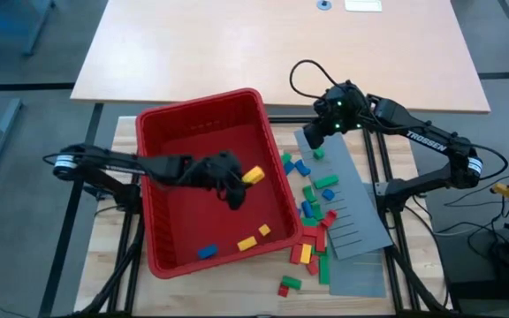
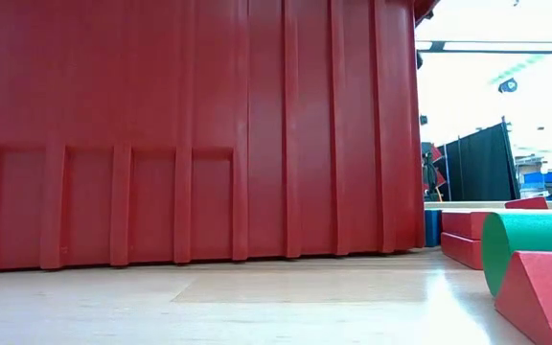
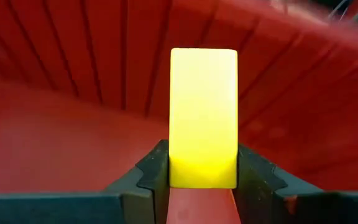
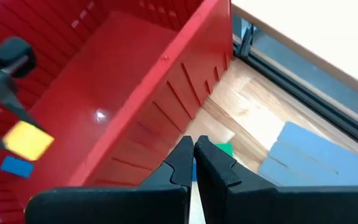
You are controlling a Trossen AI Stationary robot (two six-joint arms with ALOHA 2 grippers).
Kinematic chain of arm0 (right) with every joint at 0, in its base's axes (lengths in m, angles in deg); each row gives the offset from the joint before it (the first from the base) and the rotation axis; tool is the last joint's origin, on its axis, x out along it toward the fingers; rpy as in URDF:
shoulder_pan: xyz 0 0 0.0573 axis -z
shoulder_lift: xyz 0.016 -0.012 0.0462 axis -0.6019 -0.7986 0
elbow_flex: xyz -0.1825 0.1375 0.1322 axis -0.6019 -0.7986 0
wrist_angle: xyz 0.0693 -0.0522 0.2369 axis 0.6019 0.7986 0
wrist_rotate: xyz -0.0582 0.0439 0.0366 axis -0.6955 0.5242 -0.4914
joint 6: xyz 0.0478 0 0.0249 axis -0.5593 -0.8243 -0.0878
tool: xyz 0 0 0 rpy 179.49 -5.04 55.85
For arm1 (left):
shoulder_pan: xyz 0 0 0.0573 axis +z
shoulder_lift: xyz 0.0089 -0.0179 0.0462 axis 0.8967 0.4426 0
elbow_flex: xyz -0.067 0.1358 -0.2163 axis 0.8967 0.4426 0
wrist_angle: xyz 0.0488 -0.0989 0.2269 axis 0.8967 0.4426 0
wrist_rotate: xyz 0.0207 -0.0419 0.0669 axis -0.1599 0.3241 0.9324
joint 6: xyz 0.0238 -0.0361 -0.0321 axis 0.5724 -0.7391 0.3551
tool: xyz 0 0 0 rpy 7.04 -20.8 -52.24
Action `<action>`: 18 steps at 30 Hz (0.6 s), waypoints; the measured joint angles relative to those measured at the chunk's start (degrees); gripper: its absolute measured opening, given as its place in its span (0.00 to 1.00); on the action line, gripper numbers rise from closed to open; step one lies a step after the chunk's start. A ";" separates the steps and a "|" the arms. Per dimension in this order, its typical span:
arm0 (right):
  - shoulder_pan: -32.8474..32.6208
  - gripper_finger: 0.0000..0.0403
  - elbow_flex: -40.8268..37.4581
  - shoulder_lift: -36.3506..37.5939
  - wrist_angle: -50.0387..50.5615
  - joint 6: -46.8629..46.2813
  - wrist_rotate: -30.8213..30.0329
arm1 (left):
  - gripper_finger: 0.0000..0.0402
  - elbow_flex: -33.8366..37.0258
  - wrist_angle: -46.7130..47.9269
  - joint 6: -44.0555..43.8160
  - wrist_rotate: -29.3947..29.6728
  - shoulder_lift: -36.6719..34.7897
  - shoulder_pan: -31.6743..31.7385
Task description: Sort blocks
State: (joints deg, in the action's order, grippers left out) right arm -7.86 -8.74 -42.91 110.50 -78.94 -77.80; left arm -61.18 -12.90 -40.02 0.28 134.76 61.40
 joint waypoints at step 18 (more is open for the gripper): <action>0.00 0.00 0.00 0.00 -3.40 -1.57 0.11 | 0.28 -30.24 0.52 14.79 -6.89 16.46 1.87</action>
State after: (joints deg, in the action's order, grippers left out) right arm -7.86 -8.74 -42.91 107.10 -80.52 -77.69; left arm -91.42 -12.38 -25.23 -6.61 151.23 63.27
